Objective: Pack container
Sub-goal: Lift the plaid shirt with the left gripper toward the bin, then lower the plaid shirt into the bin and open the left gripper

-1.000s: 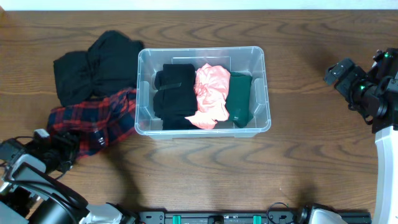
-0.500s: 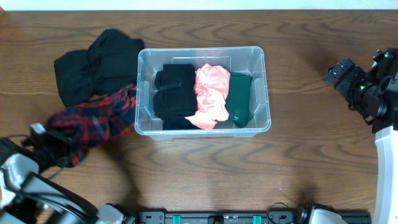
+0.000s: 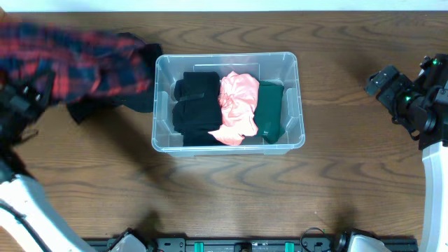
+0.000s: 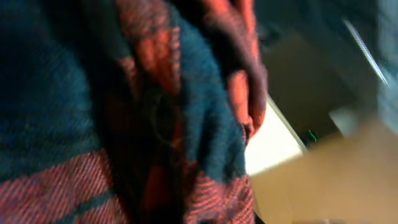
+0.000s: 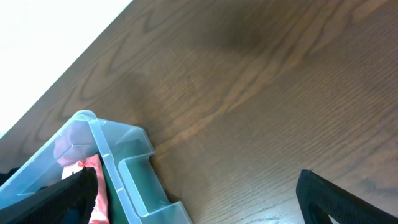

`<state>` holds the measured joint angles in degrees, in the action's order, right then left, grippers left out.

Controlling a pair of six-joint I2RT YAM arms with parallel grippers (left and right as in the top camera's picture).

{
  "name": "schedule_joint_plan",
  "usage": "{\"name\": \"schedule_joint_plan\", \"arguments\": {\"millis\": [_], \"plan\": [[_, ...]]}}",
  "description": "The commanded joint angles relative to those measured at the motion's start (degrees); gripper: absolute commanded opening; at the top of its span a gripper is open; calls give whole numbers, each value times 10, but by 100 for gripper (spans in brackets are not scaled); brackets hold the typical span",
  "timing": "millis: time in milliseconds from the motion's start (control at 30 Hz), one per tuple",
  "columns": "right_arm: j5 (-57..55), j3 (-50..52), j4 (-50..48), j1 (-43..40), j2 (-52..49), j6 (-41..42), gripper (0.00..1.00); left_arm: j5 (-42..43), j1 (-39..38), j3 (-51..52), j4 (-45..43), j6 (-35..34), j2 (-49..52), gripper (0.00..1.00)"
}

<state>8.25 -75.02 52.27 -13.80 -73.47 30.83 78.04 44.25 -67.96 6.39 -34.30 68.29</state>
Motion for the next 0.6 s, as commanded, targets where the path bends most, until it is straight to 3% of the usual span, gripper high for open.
{"name": "schedule_joint_plan", "arguments": {"millis": [0, 67, 267, 567], "plan": [[-3, 1, 0, -5, -2, 4, 99, 46, -91, -17, -104, -165, -21, 6], [-3, 1, 0, -5, -2, 4, 99, 22, -156, -17, -154, -198, -21, 6], [-3, 1, 0, -5, -2, 4, 99, -60, -329, -6, -149, -187, -5, 6], [-3, 1, 0, -5, -2, 4, 99, -269, -511, -6, 68, 5, 75, 6]]}}
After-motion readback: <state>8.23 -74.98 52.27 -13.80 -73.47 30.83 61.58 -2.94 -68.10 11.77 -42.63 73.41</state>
